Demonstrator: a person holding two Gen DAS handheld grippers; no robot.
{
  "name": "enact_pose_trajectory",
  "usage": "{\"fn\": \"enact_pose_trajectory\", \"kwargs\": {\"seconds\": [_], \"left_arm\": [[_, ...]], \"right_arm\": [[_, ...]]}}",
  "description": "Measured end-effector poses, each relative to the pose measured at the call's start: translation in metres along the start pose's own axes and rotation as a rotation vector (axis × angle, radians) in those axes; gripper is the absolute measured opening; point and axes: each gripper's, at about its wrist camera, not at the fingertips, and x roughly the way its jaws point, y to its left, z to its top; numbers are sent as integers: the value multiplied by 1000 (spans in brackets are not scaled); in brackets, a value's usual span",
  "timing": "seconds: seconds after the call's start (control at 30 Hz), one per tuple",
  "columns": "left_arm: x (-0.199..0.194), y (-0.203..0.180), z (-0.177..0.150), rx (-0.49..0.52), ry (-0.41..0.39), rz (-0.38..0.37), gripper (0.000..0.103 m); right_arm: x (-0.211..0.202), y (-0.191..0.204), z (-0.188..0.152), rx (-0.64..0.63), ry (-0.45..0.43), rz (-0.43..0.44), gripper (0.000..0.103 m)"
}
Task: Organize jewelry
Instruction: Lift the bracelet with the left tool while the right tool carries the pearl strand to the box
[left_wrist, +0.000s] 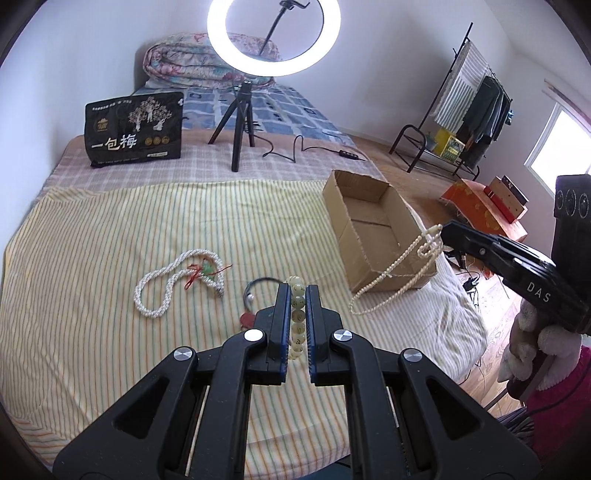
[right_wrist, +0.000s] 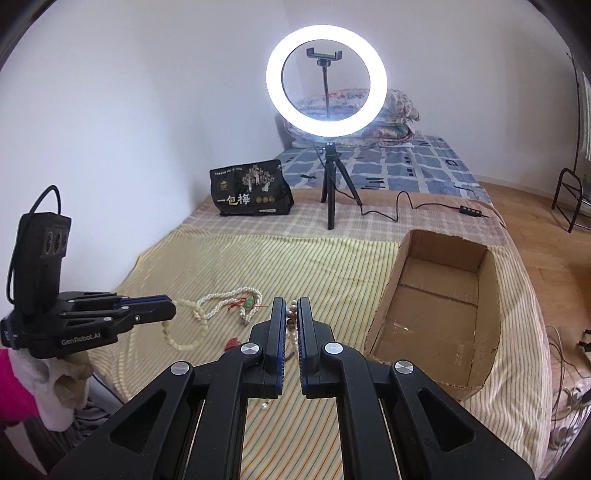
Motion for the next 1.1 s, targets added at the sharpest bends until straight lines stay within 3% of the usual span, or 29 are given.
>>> {"fn": "enact_pose_trajectory", "kwargs": {"seconds": [0.5, 1.1], "left_arm": [[25, -61, 31, 48, -23, -79, 5], [106, -133, 66, 114, -5, -116, 5]], "right_arm": [[-21, -53, 32, 65, -91, -102, 4], [2, -138, 38, 124, -61, -257, 4]]}}
